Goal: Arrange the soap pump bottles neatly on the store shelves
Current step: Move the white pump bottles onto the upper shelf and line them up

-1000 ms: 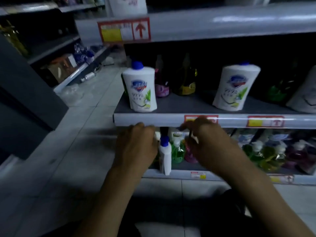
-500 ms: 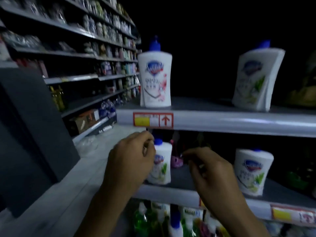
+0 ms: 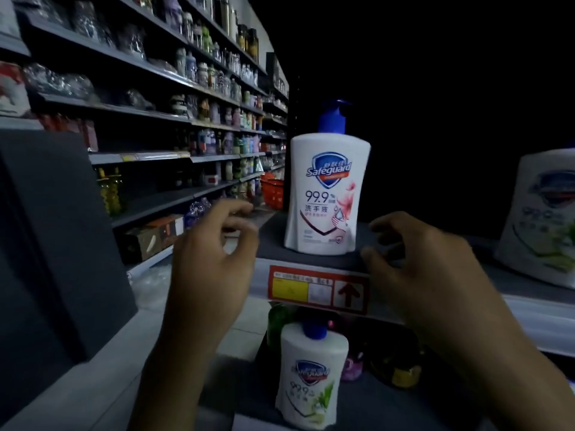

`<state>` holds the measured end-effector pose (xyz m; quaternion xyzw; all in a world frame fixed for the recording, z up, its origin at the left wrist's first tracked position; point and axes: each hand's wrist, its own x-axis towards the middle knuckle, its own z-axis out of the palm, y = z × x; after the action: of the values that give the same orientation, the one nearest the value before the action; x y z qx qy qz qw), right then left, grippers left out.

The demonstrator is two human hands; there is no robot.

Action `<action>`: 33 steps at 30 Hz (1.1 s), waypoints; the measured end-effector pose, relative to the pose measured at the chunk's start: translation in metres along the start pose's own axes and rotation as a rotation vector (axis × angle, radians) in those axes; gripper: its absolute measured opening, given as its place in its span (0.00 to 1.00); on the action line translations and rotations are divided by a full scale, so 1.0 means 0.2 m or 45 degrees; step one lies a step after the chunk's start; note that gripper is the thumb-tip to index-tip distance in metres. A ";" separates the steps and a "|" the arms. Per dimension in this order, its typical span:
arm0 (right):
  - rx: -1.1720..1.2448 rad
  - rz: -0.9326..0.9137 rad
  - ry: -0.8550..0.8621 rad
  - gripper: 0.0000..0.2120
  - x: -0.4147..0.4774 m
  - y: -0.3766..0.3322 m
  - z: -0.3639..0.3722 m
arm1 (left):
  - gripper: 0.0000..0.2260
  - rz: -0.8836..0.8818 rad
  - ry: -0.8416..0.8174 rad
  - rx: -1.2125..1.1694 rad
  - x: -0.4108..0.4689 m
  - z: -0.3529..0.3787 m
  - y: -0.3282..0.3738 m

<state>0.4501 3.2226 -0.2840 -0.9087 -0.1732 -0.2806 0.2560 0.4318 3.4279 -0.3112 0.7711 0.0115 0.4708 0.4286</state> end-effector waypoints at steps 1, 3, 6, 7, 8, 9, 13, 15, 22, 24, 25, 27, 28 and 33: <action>-0.007 0.032 -0.020 0.17 0.02 0.00 -0.01 | 0.09 -0.016 -0.051 -0.013 0.02 0.02 -0.01; -0.016 0.104 -0.078 0.20 0.03 -0.01 -0.02 | 0.09 -0.051 -0.116 -0.046 0.04 0.04 -0.02; -0.026 0.191 -0.169 0.20 0.07 -0.03 -0.03 | 0.09 -0.076 -0.192 -0.117 0.05 0.05 -0.04; -0.032 0.206 -0.188 0.19 0.08 -0.03 -0.03 | 0.09 -0.092 -0.233 -0.128 0.05 0.06 -0.04; -0.020 0.217 -0.203 0.17 0.10 -0.04 -0.02 | 0.09 -0.106 -0.263 -0.142 0.06 0.05 -0.04; 0.012 0.230 -0.225 0.15 0.11 -0.05 0.00 | 0.09 -0.119 -0.279 -0.169 0.06 0.05 -0.04; 0.158 0.253 -0.333 0.12 0.17 -0.09 0.05 | 0.09 -0.165 -0.335 -0.286 0.05 0.03 -0.05; 0.206 0.252 -0.329 0.14 0.20 -0.11 0.06 | 0.10 -0.166 -0.406 -0.286 0.05 0.02 -0.07; 0.189 0.221 -0.344 0.10 0.29 -0.12 0.13 | 0.17 -0.243 -0.525 -0.381 0.06 0.02 -0.13; 0.136 0.187 -0.333 0.12 0.28 -0.14 0.13 | 0.15 -0.209 -0.531 -0.412 0.05 0.00 -0.12; 0.094 0.166 -0.326 0.13 0.29 -0.15 0.14 | 0.14 -0.197 -0.528 -0.417 0.06 0.00 -0.11; 0.051 0.128 -0.320 0.17 0.33 -0.15 0.19 | 0.14 -0.177 -0.524 -0.393 0.10 0.02 -0.12; 0.057 0.122 -0.321 0.18 0.34 -0.14 0.20 | 0.15 -0.157 -0.521 -0.374 0.12 0.04 -0.13; 0.038 0.118 -0.262 0.20 0.33 -0.13 0.25 | 0.17 -0.137 -0.527 -0.368 0.15 0.08 -0.17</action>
<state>0.5112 3.2823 -0.2697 -0.9358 -0.1605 -0.1710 0.2631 0.4726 3.4514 -0.3157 0.7799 -0.1027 0.2762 0.5521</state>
